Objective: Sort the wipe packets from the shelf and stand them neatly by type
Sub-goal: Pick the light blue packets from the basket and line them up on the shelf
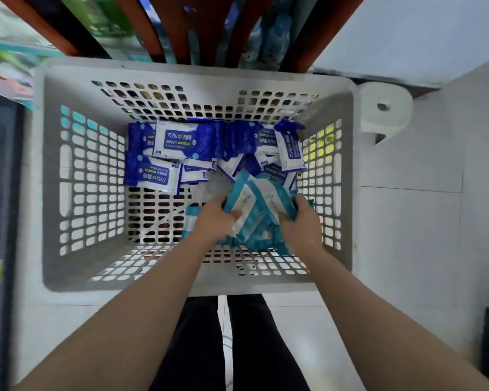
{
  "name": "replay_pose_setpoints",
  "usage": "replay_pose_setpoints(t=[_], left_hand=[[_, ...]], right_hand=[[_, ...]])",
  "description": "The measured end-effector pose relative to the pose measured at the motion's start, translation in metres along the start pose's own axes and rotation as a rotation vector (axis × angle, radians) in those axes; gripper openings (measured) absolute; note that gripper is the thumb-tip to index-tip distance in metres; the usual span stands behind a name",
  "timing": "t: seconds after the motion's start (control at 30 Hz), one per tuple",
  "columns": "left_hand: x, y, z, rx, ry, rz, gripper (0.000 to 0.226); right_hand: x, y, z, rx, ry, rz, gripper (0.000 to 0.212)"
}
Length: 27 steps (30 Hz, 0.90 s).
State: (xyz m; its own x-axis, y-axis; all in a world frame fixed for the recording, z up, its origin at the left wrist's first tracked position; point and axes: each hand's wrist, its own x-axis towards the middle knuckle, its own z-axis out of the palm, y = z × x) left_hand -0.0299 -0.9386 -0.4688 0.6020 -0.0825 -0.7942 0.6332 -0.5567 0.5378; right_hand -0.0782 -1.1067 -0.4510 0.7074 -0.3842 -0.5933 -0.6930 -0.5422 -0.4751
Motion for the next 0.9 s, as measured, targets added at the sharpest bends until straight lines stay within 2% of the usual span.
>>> replay_pose_setpoints(t=[0.07,0.13,0.23,0.37,0.47,0.53,0.57,0.63,0.7,0.73,0.83,0.9], left_hand=[[0.0,0.004,-0.017,-0.09,0.0,-0.009,0.021],[0.0,0.008,-0.035,-0.15,-0.028,-0.006,0.019],[-0.001,0.014,-0.055,-0.054,-0.193,0.002,0.024],[-0.005,0.021,-0.058,0.098,-0.344,0.011,0.022],[-0.004,0.017,-0.054,0.099,-0.414,-0.007,0.023],[-0.002,0.01,-0.054,0.0,-0.458,-0.092,0.028],[0.001,0.006,-0.053,-0.025,-0.435,-0.131,0.027],[0.012,-0.005,-0.05,0.021,-0.234,-0.129,0.023],[0.027,-0.016,-0.046,0.238,0.023,-0.039,0.029],[0.034,-0.021,-0.044,0.373,0.088,0.031,0.034],[0.056,-0.024,-0.036,0.656,0.052,0.345,0.052],[0.071,-0.023,-0.026,0.794,-0.014,0.449,0.067]], right_hand=[[0.001,-0.01,-0.006,0.009,-0.031,-0.107,0.024],[0.005,-0.021,-0.012,-0.185,-0.062,-0.316,0.023],[0.01,-0.041,-0.01,-0.381,-0.151,-0.608,0.026],[0.008,-0.055,-0.002,-0.463,-0.074,-0.73,0.025],[0.008,-0.053,0.001,-0.542,-0.181,-0.719,0.03],[0.008,-0.049,0.0,-0.601,-0.29,-0.62,0.038],[0.008,-0.046,-0.001,-0.623,-0.343,-0.554,0.044],[0.008,-0.042,-0.003,-0.648,-0.456,-0.442,0.057],[0.01,-0.038,-0.006,-0.678,-0.559,-0.406,0.053],[0.012,-0.037,-0.007,-0.685,-0.6,-0.402,0.046],[0.02,-0.033,-0.012,-0.704,-0.695,-0.364,0.039],[0.024,-0.029,-0.013,-0.713,-0.717,-0.323,0.04]])
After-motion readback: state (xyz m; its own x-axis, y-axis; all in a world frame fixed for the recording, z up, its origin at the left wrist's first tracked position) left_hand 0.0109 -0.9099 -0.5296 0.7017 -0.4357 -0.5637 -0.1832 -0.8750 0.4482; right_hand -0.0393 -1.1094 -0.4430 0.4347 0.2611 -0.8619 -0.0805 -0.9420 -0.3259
